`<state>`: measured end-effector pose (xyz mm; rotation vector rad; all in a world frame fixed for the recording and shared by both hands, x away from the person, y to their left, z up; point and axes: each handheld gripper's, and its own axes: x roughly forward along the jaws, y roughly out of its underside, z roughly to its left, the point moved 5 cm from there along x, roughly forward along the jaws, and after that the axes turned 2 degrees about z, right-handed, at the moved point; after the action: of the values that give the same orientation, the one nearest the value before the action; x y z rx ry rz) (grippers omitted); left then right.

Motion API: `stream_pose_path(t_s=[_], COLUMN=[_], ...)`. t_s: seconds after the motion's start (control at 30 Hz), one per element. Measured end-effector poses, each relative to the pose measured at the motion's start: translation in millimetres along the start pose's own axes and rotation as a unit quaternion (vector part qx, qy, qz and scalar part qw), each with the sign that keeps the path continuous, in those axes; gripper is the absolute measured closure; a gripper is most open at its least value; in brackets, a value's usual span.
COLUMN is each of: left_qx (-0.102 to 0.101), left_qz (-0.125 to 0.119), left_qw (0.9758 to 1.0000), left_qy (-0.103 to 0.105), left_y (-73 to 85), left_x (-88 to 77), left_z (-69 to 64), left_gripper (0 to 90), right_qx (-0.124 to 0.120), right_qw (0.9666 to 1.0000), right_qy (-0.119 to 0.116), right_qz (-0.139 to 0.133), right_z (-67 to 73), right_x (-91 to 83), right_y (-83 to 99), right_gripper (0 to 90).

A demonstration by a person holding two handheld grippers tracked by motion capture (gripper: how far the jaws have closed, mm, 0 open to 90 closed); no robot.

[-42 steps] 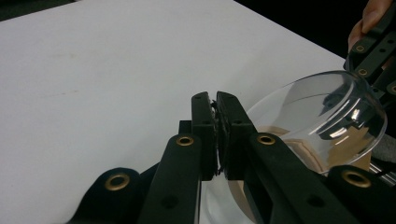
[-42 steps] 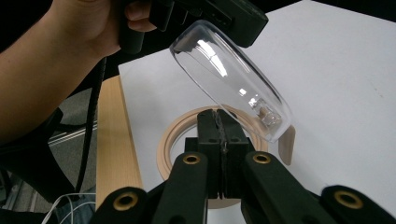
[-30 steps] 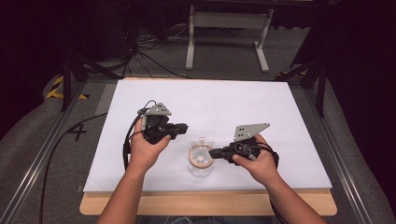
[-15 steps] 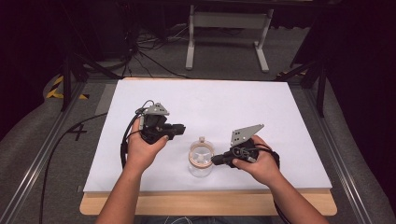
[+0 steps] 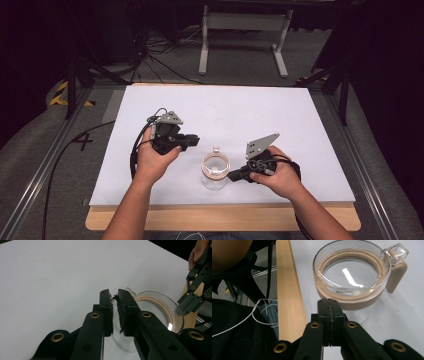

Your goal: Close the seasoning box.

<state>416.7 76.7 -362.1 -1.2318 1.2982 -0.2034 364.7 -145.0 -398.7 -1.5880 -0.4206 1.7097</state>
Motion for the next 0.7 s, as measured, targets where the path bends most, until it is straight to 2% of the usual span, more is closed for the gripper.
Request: stream_pose_path(t_s=[0.07, 0.13, 0.23, 0.27, 0.33, 0.43, 0.47, 0.53, 0.57, 0.6, 0.63, 0.7], left_qx=[-0.006, 0.001, -0.002, 0.000, -0.005, -0.009, -0.012, -0.021, -0.019, -0.019, -0.027, -0.032], left_qz=[-0.004, -0.003, -0.008, -0.009, -0.013, -0.012, -0.023, -0.024, -0.026, -0.026, -0.022, -0.029], left_qw=[1.0000, 1.0000, 1.0000, 1.0000, 0.9999, 0.9999, 0.9996, 0.9993, 0.9990, 0.9990, 0.9987, 0.9982], left_qy=[-0.001, -0.003, -0.001, 0.000, 0.000, -0.007, -0.013, -0.020, -0.030, -0.030, -0.037, -0.041], left_y=[0.2, 0.3, 1.2, 3.4, 5.1, 9.0, 10.0, 13.3, 15.6, 15.6, 17.8, 20.1], left_x=[-0.4, -1.8, -3.5, -7.2, -10.1, -18.3, -19.5, -24.8, -28.6, -28.6, -31.0, -33.7], left_z=[-0.4, 0.8, 0.5, 1.2, 1.5, 4.5, 5.8, 8.7, 12.8, 12.8, 14.3, 17.6], left_gripper=[81.4, 80.2, 75.3, 73.8, 72.6, 69.3, 68.5, 66.9, 66.3, 65.6, 65.6, 65.0], right_qx=[0.002, 0.001, 0.001, 0.000, 0.002, 0.006, 0.007, 0.014, 0.020, 0.020, 0.027, 0.041], right_qw=[1.0000, 0.9998, 0.9996, 0.9985, 0.9979, 0.9946, 0.9935, 0.9902, 0.9887, 0.9887, 0.9858, 0.9810], right_qy=[0.002, 0.006, 0.011, 0.020, 0.025, 0.040, 0.049, 0.061, 0.065, 0.065, 0.082, 0.109], right_qz=[-0.009, -0.016, -0.027, -0.051, -0.060, -0.095, -0.103, -0.125, -0.134, -0.134, -0.144, -0.155], right_z=[-0.8, -1.6, -2.6, -5.1, -6.5, -13.1, -15.5, -21.3, -24.0, -24.0, -30.6, -41.0], right_x=[-2.4, -5.8, -10.4, -19.0, -23.1, -36.9, -41.0, -50.9, -55.5, -55.5, -63.4, -73.3], right_y=[-0.9, -2.2, -4.2, -8.4, -10.1, -15.2, -16.1, -17.5, -17.7, -17.7, -16.9, -13.6], right_gripper=[90.0, 90.0, 90.0, 88.5, 86.1, 78.0, 77.3, 73.5, 71.9, 71.9, 69.0, 66.3])
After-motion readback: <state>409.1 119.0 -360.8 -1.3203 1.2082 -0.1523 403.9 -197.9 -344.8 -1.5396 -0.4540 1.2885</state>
